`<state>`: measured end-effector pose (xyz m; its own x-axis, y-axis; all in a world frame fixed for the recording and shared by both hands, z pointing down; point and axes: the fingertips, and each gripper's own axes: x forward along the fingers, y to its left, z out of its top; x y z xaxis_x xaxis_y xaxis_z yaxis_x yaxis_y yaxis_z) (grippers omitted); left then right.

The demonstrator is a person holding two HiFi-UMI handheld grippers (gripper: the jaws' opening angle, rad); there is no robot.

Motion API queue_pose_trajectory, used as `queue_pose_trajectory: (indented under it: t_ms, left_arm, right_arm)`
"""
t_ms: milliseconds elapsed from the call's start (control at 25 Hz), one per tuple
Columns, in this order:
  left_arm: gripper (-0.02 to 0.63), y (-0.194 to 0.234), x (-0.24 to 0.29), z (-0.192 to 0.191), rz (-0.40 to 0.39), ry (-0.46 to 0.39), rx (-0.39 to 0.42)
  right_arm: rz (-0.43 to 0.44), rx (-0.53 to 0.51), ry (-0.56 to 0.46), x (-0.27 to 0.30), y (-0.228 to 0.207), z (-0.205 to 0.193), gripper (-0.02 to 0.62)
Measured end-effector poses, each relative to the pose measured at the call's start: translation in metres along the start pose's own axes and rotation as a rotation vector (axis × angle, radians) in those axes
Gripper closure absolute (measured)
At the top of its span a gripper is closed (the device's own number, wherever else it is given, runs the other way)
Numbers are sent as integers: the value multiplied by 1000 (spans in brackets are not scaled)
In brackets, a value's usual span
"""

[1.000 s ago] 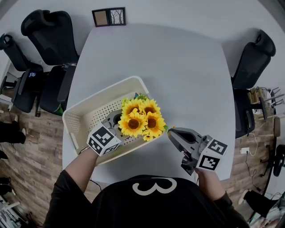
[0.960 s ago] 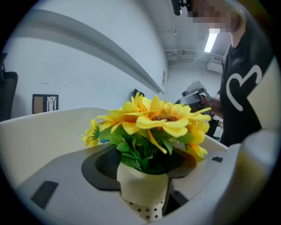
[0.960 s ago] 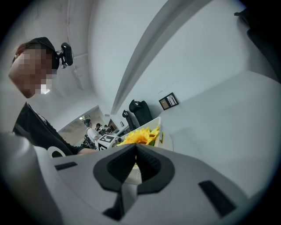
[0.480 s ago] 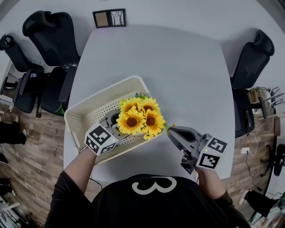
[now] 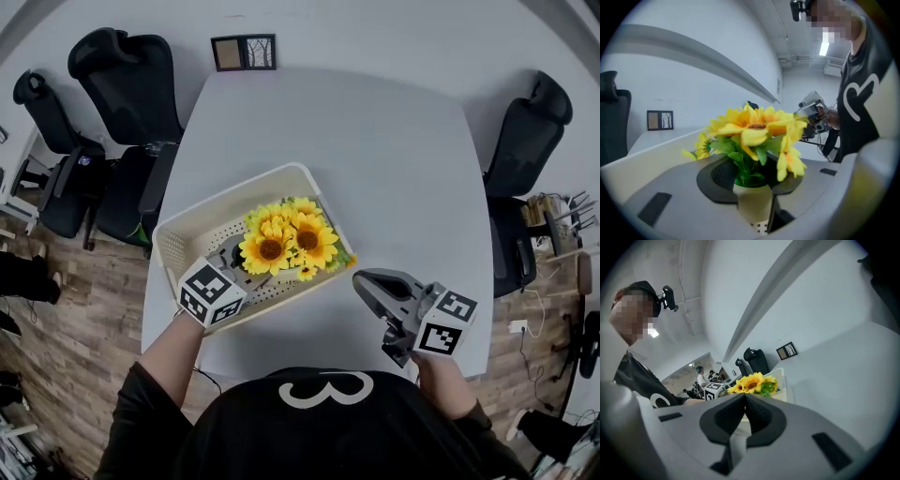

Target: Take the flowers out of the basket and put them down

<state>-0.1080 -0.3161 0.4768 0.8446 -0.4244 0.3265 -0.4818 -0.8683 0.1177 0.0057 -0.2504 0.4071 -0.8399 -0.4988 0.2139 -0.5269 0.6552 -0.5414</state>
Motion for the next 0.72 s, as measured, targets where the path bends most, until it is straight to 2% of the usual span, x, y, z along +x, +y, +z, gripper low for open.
queue_pose_trajectory:
  t_ms: [120, 320, 720]
  left_arm:
    - [457, 3, -12, 4, 23, -14, -5]
    - [465, -1, -22, 7, 45, -4, 34]
    - [468, -5, -44, 38, 105, -51, 80]
  right_arm:
    - [12, -9, 1, 2, 10, 0, 586]
    - [26, -20, -1, 3, 23, -1, 586]
    - [34, -48, -21, -9, 49, -5, 586]
